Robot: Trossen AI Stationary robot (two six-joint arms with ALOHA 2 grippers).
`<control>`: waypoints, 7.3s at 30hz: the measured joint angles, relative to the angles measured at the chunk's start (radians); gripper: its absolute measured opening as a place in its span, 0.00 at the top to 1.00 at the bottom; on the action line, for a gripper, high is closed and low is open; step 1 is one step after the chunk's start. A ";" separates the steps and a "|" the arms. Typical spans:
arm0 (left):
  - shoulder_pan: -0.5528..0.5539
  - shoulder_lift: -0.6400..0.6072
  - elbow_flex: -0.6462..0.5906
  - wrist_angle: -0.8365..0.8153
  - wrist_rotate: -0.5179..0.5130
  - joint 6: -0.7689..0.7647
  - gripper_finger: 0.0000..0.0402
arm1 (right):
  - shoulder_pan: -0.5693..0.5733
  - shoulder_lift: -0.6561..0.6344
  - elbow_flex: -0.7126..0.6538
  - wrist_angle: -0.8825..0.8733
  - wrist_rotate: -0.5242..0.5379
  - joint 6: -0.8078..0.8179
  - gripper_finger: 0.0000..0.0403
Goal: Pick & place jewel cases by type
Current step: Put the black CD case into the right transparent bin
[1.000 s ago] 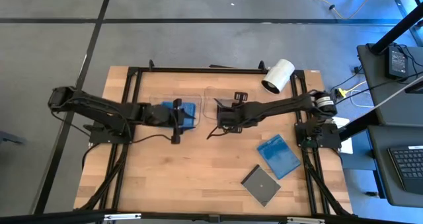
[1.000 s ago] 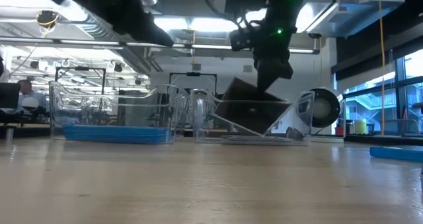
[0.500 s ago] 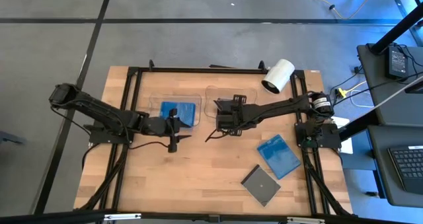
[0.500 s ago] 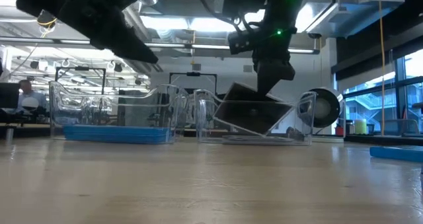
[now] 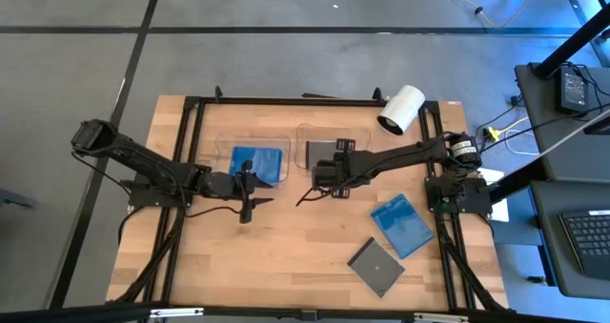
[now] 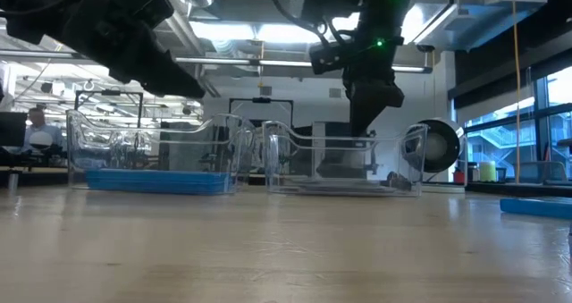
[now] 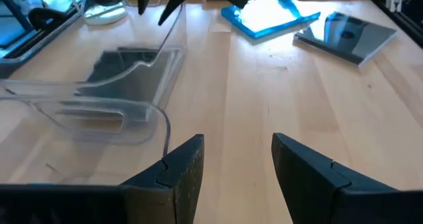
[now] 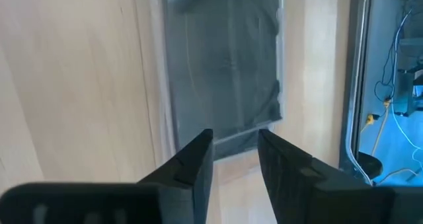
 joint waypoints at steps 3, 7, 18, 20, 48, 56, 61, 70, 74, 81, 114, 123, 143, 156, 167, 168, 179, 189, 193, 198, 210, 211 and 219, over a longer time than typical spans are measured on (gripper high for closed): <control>0.000 0.000 0.000 0.007 -0.005 0.000 0.56 | 0.000 0.000 0.013 -0.038 0.001 0.015 0.69; 0.000 0.000 0.000 0.010 -0.004 0.030 0.56 | 0.015 -0.004 0.076 -0.116 -0.029 0.106 0.69; -0.001 0.000 0.000 0.017 0.016 0.019 0.56 | 0.262 -0.114 0.116 -0.183 -0.057 0.434 0.69; -0.001 0.000 0.000 0.024 0.038 0.019 0.56 | 0.314 -0.117 0.115 -0.200 -0.119 0.503 0.69; -0.026 0.435 0.150 0.487 0.196 0.018 0.64 | 0.908 -0.119 -0.045 -0.139 -0.258 1.131 0.69; -0.026 0.638 0.358 0.486 0.208 0.068 0.65 | 0.932 -0.119 -0.045 0.005 -0.240 1.130 0.69; -0.026 0.735 0.466 0.486 0.208 0.113 0.65 | 0.933 -0.119 -0.053 -0.019 -0.216 1.156 0.69; -0.026 0.820 0.537 0.479 0.215 0.109 0.60 | 0.945 -0.118 -0.194 0.117 -0.175 1.206 0.61; -0.027 0.821 0.539 0.478 0.216 0.107 0.51 | 0.951 -0.118 -0.258 0.133 -0.188 1.202 0.47; -0.041 0.821 0.539 0.480 0.217 0.081 0.35 | 0.953 -0.118 -0.295 0.144 -0.429 1.199 0.31; -0.061 0.826 0.539 0.355 0.284 0.072 0.38 | 1.032 -0.123 -0.468 0.310 -0.375 1.306 0.30; -0.070 0.826 0.539 0.245 0.281 0.090 0.38 | 0.972 -0.121 -0.464 0.334 -0.360 1.304 0.30; -0.102 0.826 0.539 0.111 0.194 0.123 0.38 | 0.772 -0.116 -0.472 0.442 -0.241 0.989 0.30; -0.092 0.827 0.539 0.020 0.127 0.304 0.38 | 0.638 -0.122 -0.507 0.519 -0.275 0.751 0.30; -0.085 0.823 0.543 -0.022 0.059 0.686 0.38 | 0.536 -0.121 -0.507 0.535 -0.258 0.578 0.29; -0.085 0.823 0.543 -0.025 0.061 0.702 0.38 | 0.527 -0.121 -0.507 0.537 -0.260 0.568 0.29; -0.085 0.822 0.541 -0.060 0.103 0.798 0.38 | 0.459 -0.121 -0.509 0.572 -0.317 0.477 0.29; -0.111 0.825 0.537 0.005 0.061 0.870 0.38 | 0.438 -0.120 -0.510 0.591 -0.354 0.440 0.30; -0.112 0.825 0.538 -0.013 0.068 0.907 0.38 | 0.438 -0.120 -0.510 0.596 -0.353 0.427 0.30; -0.114 0.826 0.540 -0.056 0.078 0.753 0.38 | 0.438 -0.119 -0.510 0.598 -0.357 0.441 0.30; -0.114 0.796 0.541 -0.226 0.194 0.054 0.38 | 0.437 -0.119 -0.509 0.604 -0.381 0.449 0.30; -0.115 0.783 0.539 -0.234 0.211 0.027 0.38 | 0.437 -0.119 -0.509 0.604 -0.383 0.449 0.30; -0.161 0.784 0.535 -0.186 0.179 -0.083 0.38 | 0.437 -0.119 -0.509 0.604 -0.385 0.445 0.30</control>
